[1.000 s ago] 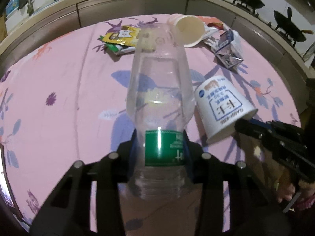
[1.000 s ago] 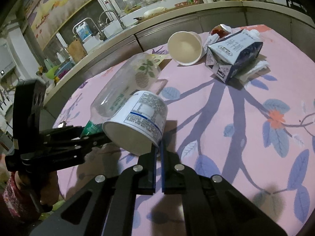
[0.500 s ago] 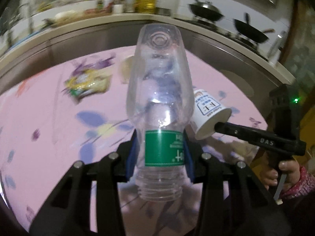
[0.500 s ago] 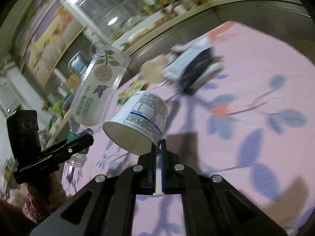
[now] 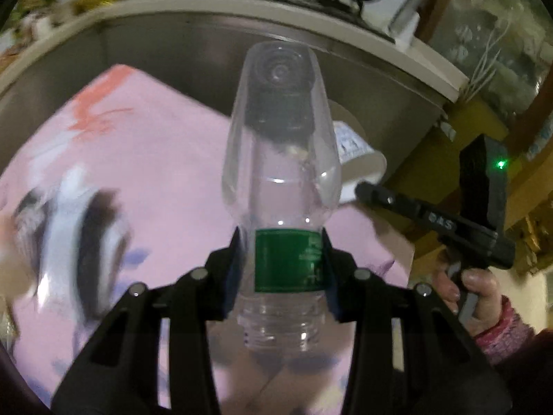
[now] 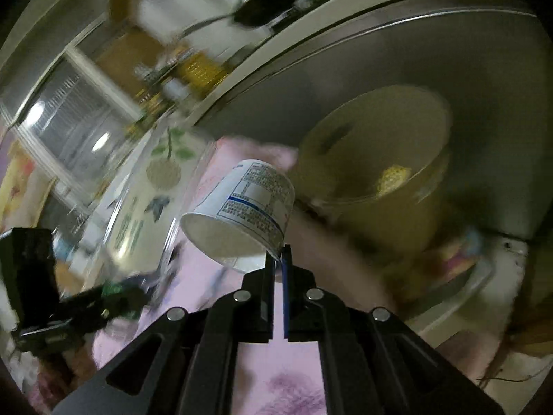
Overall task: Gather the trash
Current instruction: 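Carry bottle and cup to the bin and open both grippers, then move both grippers back over the table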
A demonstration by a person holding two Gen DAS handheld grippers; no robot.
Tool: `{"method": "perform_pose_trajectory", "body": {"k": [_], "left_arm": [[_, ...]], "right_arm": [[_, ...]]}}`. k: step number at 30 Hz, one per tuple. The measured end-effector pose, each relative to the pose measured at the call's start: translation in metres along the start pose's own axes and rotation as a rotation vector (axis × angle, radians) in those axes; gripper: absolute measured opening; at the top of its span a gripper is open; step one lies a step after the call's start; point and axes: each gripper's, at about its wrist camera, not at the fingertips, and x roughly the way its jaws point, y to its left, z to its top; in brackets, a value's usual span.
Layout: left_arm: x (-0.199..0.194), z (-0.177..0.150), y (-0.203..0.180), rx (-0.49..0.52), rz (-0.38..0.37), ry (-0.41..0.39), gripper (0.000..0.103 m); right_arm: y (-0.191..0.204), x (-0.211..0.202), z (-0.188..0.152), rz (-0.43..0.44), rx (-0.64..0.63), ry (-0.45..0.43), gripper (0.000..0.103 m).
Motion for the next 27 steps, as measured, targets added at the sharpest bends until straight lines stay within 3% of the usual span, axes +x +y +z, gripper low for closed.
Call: {"method": "perform_pose_trajectory", "body": {"k": [5,10,14,17,18,23,27], "left_arm": [[0.057,0.053,-0.012,-0.013,-0.048,0.095,0.039],[0.109,0.085,-0.021,-0.032,-0.026,0.16,0.04],[0.129,0.096,-0.024,-0.049,0.005,0.157,0.056],[0.123,0.098,-0.023,-0.077,0.003,0.131,0.056],[0.12,0.098,-0.023,-0.084,-0.004,0.118,0.056],[0.076,0.079,-0.023,-0.075,0.006,0.022,0.056],[0.041,0.047,-0.026,-0.058,0.034,-0.038,0.056]], "right_arm": [[-0.038,0.011,0.04,-0.138,0.028,-0.075,0.001],[-0.052,0.029,0.057,-0.22,0.035,-0.079,0.002],[-0.055,0.033,0.06,-0.262,0.028,-0.088,0.011],[-0.058,0.032,0.062,-0.253,0.034,-0.097,0.035],[-0.057,0.028,0.061,-0.252,0.034,-0.115,0.038],[-0.054,0.003,0.057,-0.216,0.05,-0.198,0.039],[-0.04,-0.001,0.049,-0.157,0.07,-0.187,0.039]]}}
